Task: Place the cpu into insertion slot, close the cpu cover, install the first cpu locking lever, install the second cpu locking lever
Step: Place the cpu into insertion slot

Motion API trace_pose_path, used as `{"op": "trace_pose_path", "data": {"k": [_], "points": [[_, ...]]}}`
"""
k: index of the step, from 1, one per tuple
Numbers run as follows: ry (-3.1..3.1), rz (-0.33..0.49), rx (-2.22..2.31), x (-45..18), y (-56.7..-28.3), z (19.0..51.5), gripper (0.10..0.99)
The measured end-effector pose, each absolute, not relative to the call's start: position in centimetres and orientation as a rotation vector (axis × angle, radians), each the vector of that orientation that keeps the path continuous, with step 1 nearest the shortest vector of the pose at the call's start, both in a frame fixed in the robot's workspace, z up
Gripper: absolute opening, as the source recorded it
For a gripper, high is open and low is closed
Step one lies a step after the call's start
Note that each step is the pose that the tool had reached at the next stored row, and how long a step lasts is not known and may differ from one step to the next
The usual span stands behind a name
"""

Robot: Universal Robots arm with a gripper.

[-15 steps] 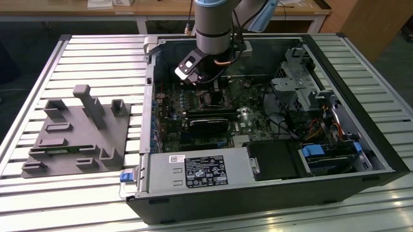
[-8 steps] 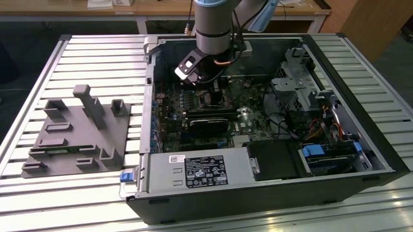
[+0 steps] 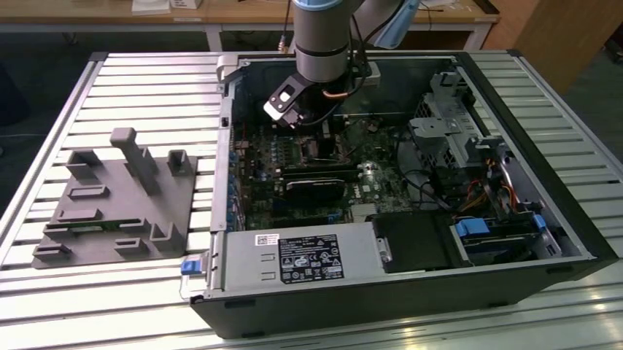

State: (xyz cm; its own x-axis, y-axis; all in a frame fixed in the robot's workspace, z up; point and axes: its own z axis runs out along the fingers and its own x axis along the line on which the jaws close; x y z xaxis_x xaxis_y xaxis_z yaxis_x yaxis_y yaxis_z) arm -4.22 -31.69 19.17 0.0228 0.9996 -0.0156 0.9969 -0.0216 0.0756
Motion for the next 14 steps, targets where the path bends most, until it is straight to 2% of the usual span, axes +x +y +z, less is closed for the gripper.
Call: {"op": "trace_pose_path", "data": {"k": [6, 8, 9, 14], "points": [[2.151, 0.066, 2.199, -4.20, -31.68, 19.14, 0.541], [2.151, 0.066, 2.199, -4.20, -31.68, 19.14, 0.553], [2.151, 0.066, 2.199, -4.21, -31.68, 19.14, 0.616], [2.151, 0.064, 2.199, -4.21, -31.69, 19.24, 0.616]]}}
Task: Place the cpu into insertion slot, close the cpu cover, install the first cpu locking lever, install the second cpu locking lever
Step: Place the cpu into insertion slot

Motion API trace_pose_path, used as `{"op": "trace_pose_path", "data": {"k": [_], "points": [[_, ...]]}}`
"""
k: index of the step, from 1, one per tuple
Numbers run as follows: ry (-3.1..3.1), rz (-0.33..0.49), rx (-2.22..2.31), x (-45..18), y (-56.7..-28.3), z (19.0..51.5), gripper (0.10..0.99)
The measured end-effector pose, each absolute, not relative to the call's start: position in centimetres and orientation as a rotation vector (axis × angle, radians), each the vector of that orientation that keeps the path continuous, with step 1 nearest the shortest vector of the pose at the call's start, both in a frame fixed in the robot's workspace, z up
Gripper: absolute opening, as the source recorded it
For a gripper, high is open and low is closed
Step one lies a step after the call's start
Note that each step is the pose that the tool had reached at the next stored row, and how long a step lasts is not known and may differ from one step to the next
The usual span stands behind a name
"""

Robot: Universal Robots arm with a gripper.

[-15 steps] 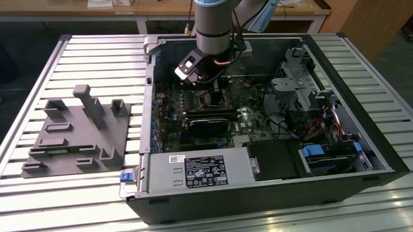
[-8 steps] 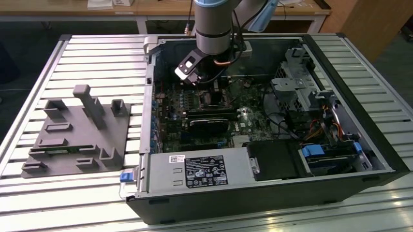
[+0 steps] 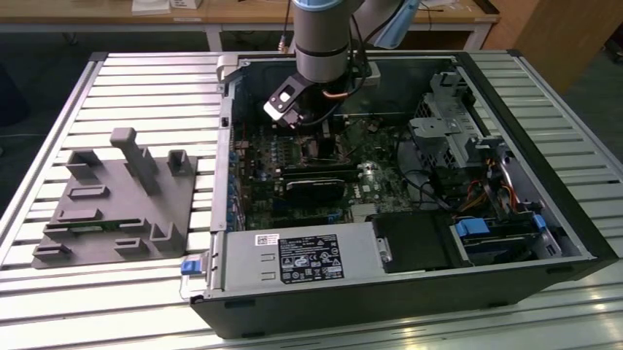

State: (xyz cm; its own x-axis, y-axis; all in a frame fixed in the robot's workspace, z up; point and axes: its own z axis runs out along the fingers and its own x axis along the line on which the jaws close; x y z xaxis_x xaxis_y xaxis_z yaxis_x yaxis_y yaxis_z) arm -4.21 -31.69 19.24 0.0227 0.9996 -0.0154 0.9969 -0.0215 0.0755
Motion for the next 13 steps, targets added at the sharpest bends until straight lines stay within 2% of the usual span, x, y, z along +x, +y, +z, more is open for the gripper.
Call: {"op": "trace_pose_path", "data": {"k": [13], "points": [[2.151, 0.065, 2.199, -4.21, -31.69, 20.11, 0.616]]}}
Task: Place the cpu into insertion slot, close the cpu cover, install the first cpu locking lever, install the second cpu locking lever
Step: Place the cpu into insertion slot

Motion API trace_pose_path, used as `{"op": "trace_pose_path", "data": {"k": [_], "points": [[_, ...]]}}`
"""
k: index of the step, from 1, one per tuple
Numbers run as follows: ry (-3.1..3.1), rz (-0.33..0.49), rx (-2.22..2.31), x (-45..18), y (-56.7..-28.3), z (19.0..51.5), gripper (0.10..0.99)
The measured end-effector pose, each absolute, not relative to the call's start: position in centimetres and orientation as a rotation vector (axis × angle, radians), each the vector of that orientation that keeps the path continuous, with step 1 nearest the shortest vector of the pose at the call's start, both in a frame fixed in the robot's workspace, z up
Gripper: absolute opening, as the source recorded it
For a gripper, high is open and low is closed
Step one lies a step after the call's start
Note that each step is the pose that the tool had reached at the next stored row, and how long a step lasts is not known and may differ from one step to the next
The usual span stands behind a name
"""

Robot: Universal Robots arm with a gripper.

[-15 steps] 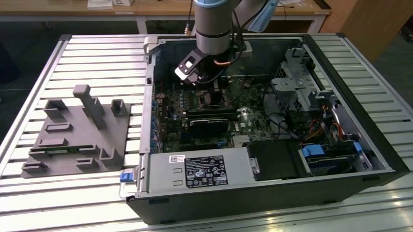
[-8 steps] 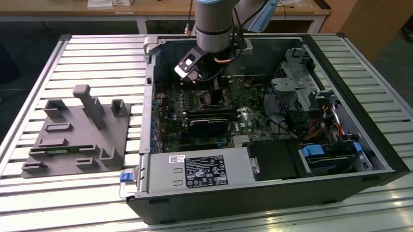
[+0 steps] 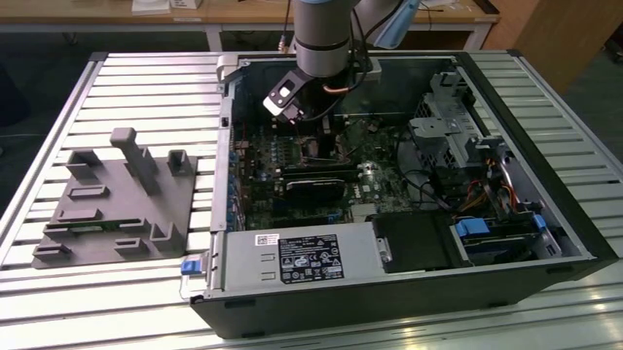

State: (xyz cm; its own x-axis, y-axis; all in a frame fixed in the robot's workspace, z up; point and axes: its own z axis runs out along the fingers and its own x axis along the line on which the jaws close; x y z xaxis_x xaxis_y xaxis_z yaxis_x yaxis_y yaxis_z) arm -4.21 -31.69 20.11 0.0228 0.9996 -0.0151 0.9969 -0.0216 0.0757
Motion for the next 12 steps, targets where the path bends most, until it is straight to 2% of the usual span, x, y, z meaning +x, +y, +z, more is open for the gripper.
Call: {"op": "trace_pose_path", "data": {"k": [1, 2, 3, 5, 6, 8, 9, 11, 12], "points": [[2.151, 0.065, 2.199, -4.21, -31.69, 20.13, 0.600], [2.151, 0.065, 2.199, -4.21, -31.69, 20.14, 0.537], [2.151, 0.065, 2.199, -4.21, -31.69, 20.15, 0.537], [2.151, 0.065, 2.199, -4.21, -31.69, 20.18, 0.420], [2.151, 0.065, 2.199, -4.21, -31.69, 20.19, 0.420], [2.151, 0.065, 2.199, -4.21, -31.69, 20.21, 0.302], [2.151, 0.065, 2.199, -4.21, -31.69, 20.23, 0.302], [2.151, 0.065, 2.199, -4.21, -31.69, 20.25, 0.184], [2.151, 0.065, 2.199, -4.21, -31.69, 20.27, 0.184]]}}
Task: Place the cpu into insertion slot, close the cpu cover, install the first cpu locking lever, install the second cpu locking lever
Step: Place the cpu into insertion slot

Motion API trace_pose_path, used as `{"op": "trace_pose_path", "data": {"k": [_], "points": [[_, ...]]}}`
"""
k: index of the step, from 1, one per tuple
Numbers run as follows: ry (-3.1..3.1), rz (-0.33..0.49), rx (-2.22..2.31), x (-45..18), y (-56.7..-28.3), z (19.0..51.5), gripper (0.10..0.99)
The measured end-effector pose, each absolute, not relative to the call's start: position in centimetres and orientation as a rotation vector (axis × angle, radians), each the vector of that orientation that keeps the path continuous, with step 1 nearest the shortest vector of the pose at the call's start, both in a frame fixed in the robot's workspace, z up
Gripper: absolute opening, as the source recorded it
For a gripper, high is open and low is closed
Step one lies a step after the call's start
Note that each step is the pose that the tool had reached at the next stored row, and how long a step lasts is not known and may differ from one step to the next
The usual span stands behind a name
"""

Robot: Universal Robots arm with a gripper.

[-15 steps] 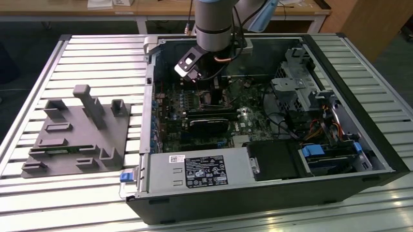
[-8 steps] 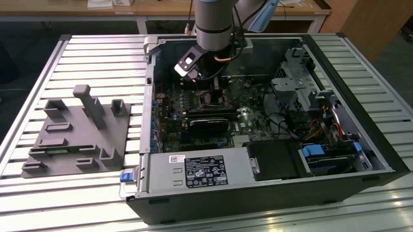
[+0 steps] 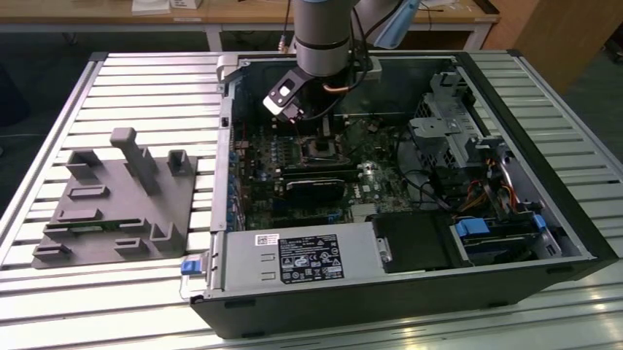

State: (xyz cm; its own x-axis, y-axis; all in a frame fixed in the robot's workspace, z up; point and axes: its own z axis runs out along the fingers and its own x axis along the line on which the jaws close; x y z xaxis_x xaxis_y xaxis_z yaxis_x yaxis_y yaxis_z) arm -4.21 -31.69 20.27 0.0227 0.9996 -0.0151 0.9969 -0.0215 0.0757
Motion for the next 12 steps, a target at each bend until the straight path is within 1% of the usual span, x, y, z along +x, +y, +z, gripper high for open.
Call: {"op": "trace_pose_path", "data": {"k": [1, 2, 12], "points": [[2.151, 0.065, 2.199, -4.21, -31.69, 20.28, 0.125], [2.151, 0.065, 2.199, -4.21, -31.69, 20.29, 0.106], [2.151, 0.065, 2.199, -4.01, -31.69, 20.19, 0.106]]}}
